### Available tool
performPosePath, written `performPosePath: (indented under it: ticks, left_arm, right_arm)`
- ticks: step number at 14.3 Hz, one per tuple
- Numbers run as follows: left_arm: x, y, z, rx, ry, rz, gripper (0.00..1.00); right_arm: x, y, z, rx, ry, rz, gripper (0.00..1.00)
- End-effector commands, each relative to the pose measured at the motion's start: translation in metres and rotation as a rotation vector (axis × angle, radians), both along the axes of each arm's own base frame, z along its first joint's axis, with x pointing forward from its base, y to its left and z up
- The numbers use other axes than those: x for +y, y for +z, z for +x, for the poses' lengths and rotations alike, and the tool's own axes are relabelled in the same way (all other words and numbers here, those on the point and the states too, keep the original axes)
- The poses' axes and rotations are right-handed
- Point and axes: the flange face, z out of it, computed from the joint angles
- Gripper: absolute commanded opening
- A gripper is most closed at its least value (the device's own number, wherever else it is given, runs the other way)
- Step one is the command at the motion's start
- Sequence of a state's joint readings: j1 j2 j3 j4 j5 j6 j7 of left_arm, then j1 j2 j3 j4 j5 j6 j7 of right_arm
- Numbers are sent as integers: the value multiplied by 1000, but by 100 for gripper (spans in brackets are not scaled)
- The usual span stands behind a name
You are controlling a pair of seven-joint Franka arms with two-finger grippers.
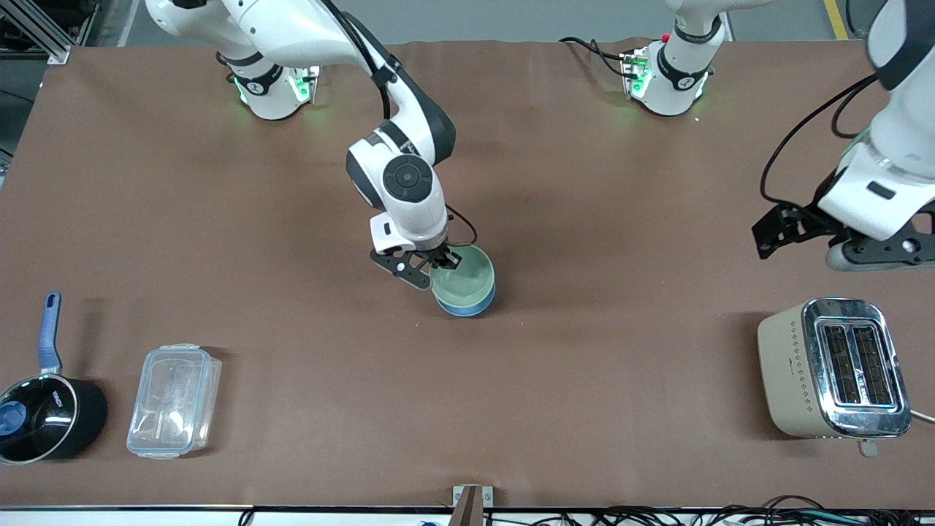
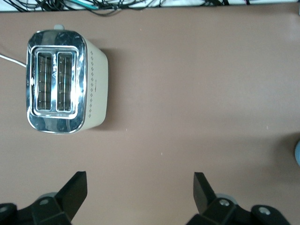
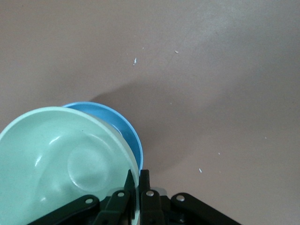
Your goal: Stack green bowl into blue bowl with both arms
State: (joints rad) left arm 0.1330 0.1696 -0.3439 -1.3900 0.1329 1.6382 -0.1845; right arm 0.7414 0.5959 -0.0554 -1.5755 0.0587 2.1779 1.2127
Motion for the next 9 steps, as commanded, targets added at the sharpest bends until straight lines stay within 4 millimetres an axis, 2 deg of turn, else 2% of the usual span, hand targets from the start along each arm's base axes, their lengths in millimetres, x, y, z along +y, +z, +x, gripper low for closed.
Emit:
performPosePath:
  ticks: [1,4,5,7,9]
  left_arm:
    - [35,27,-24,10,-40,-52,100]
    - [45,35,-50,83,-68,-49,100]
    - [39,36,-59,107,-91,-47,100]
    - [43,32,-74,133,-97,-40,100]
    - [45,32,-81,138,-93,-39,100]
  right_arm:
    - [-4,1,22,-5,-44,23,1]
    - [-3,-4,23,-3,-35,19,1]
    - [-4,-4,23,-3,-35,19,1]
    - [-5,-12,23,3,-33,11,1]
    - [6,-9,15,0,-31,18,1]
